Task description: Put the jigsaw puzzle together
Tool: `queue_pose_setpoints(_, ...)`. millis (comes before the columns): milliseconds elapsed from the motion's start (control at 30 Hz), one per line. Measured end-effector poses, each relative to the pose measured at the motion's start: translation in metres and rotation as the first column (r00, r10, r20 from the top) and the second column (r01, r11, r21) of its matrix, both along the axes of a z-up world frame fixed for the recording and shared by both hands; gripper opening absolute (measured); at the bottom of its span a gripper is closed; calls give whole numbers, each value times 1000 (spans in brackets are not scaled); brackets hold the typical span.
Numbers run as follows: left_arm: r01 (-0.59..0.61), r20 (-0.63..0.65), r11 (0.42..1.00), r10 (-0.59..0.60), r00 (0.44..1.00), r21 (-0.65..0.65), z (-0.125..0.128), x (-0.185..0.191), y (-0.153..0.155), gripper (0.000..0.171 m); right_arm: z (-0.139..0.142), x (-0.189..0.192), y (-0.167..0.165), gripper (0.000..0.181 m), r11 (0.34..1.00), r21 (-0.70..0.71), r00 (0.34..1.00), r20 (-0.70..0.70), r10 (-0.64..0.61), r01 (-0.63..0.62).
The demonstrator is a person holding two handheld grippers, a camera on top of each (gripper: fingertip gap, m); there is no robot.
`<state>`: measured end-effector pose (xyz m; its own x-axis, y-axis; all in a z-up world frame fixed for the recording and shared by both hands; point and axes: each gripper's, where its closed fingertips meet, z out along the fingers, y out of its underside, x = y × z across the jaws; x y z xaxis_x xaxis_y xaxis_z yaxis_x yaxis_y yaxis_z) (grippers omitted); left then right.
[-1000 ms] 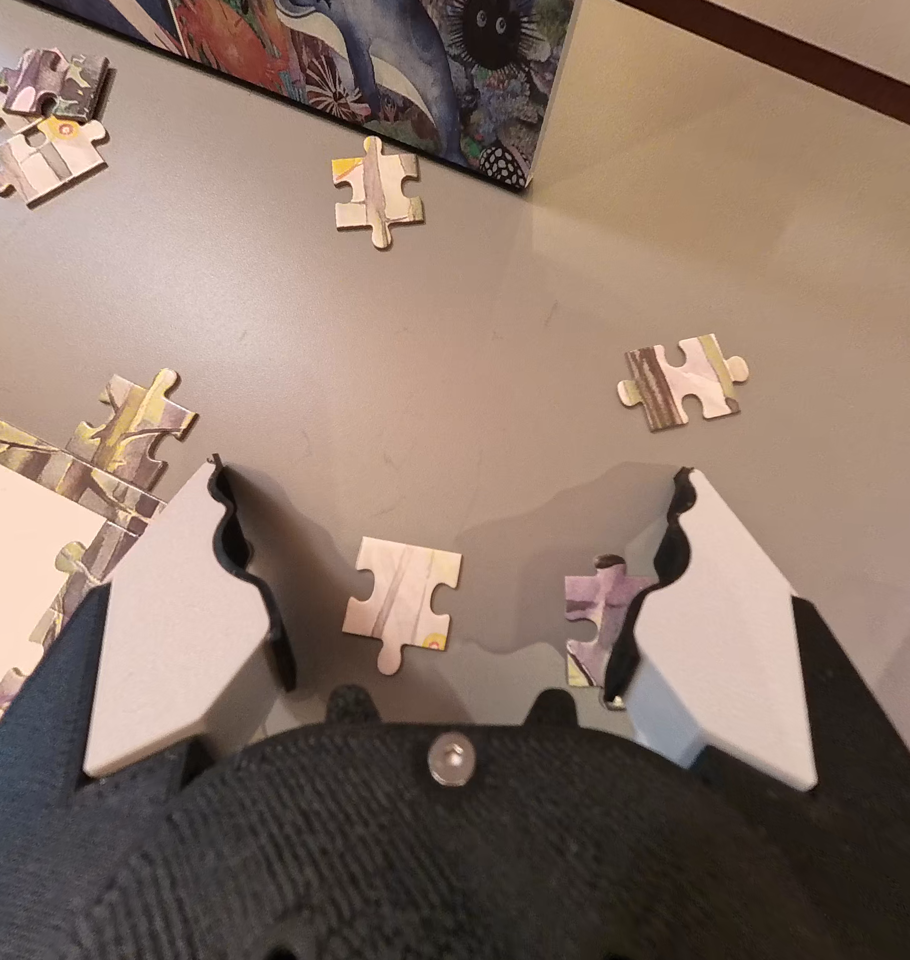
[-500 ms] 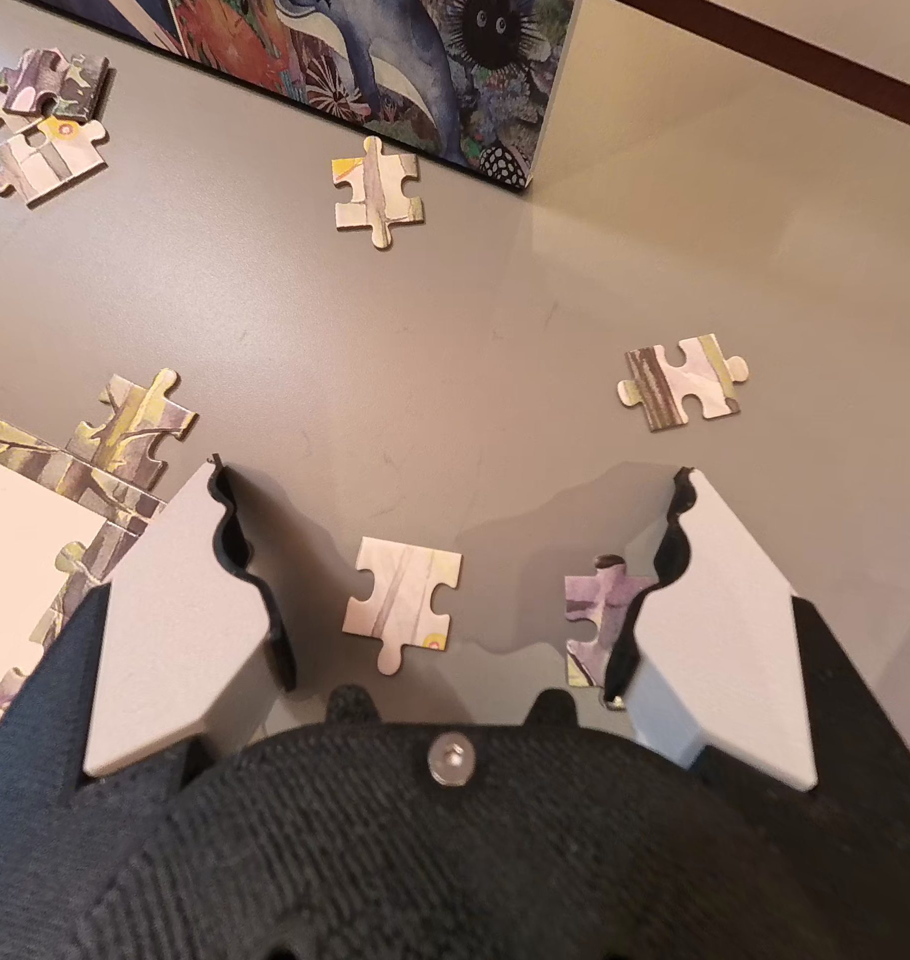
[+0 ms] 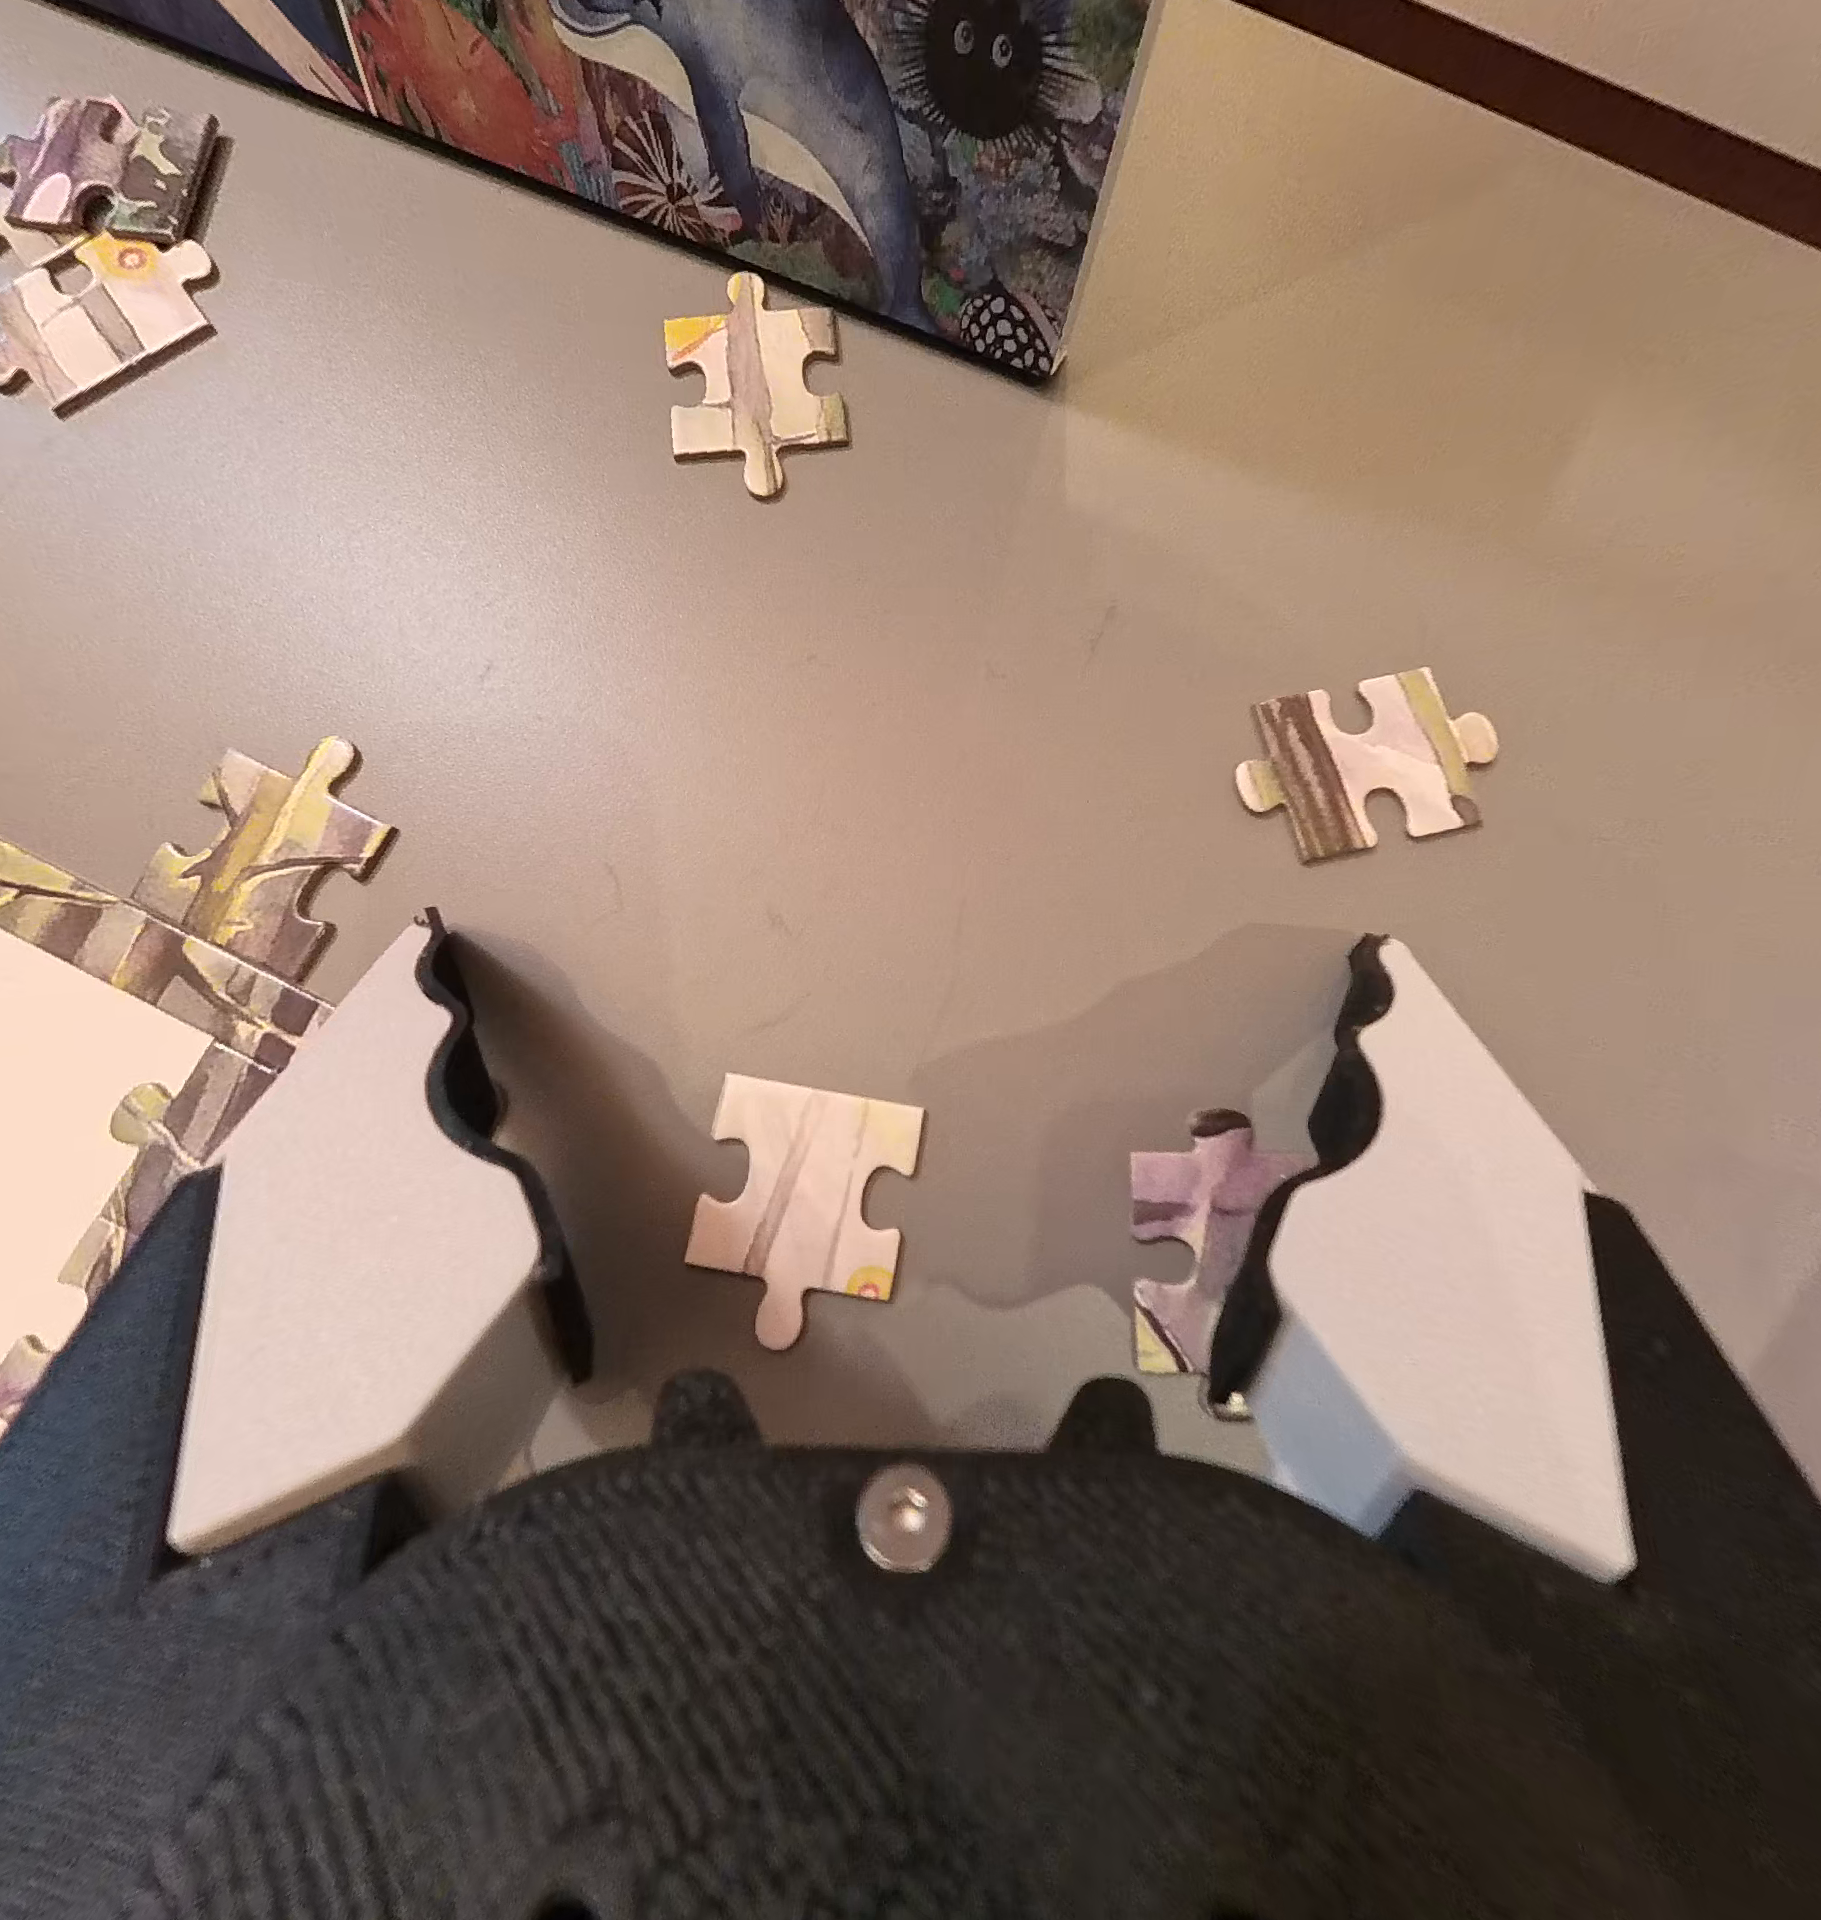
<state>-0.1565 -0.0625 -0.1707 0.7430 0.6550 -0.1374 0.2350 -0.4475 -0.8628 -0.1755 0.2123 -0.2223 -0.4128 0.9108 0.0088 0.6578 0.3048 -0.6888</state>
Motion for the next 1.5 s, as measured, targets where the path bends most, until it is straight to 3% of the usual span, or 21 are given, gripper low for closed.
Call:
queue_pose_setpoints(333, -44, 10, 998, 43, 999, 46, 4, -6, -6, 5, 0, -4, -3, 159, 997, -1, 997, 1, 71, -71)
queue_pose_setpoints(433, -46, 12, 999, 46, 999, 27, 2, -7, -6, 6, 8, -7, 3, 137, 999, 18, 999, -4, 41, -41)
queue_pose_setpoints(567, -83, 26, 996, 82, 996, 38, 6, -9, -5, 10, 33, -6, 2, 131, 996, 49, 992, -101, 77, -73)
queue_pose_setpoints(700, -84, 70, 991, 78, 995, 102, 22, -5, 9, 12, 46, 2, -5, 121, 989, 83, 980, -150, 134, -122)
queue_pose_setpoints(900, -55, 112, 986, 37, 993, 160, 40, 1, 39, 13, 42, 11, -16, 118, 981, 108, 977, -121, 173, -160)
queue_pose_setpoints(1267, 43, 164, 981, -75, 984, 190, 41, 19, 99, 22, 62, 8, -50, 110, 986, 46, 979, -119, 164, -160)
queue_pose_setpoints(1367, 86, 190, 965, -135, 972, 249, 53, 22, 114, 29, 80, 10, -75, 96, 984, -3, 960, -219, 175, -179)
queue_pose_setpoints(1500, 113, 142, 965, -150, 979, 238, 73, 19, 106, 34, 88, 5, -87, 86, 982, -42, 930, -330, 160, -184)
